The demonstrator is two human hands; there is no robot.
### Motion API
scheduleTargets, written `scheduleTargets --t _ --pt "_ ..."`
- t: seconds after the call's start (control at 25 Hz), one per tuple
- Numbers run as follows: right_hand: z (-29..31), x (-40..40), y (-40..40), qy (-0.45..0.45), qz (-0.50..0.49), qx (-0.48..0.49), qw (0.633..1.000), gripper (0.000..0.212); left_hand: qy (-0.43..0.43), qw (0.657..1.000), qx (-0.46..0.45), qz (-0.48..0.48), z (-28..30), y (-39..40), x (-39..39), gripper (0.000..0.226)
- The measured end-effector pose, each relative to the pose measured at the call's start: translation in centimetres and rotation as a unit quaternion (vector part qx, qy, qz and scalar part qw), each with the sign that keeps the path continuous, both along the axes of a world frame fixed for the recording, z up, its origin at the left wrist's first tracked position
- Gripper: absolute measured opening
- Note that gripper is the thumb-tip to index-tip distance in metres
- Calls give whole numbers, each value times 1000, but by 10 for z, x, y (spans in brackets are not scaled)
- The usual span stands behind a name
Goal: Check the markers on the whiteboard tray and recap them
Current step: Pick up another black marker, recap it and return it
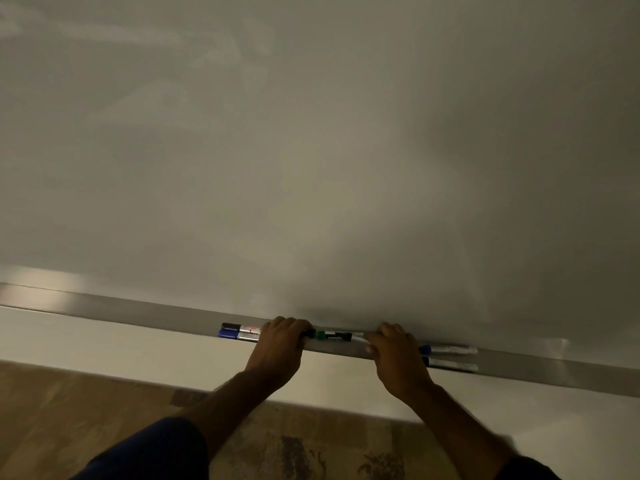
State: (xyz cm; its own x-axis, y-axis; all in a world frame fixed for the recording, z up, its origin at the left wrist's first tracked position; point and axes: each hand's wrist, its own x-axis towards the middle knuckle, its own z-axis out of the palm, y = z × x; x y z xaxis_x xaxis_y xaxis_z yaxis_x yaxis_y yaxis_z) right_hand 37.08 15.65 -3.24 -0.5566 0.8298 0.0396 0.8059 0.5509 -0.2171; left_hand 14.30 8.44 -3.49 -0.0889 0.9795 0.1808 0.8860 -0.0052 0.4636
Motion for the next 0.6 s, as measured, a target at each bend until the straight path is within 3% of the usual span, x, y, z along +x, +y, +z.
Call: scheduleTargets --t 0.36,0.48,0.6 --pt "131 16 1 200 79 54 975 26 -224 964 131 59 121 0 -7 20" --pt "178 22 -13 260 97 72 958 27 -264 952 149 33 164 -12 -8 25" --pt "220 24 -28 257 142 105 950 27 -291 943 162 -14 203 -29 -1 17"
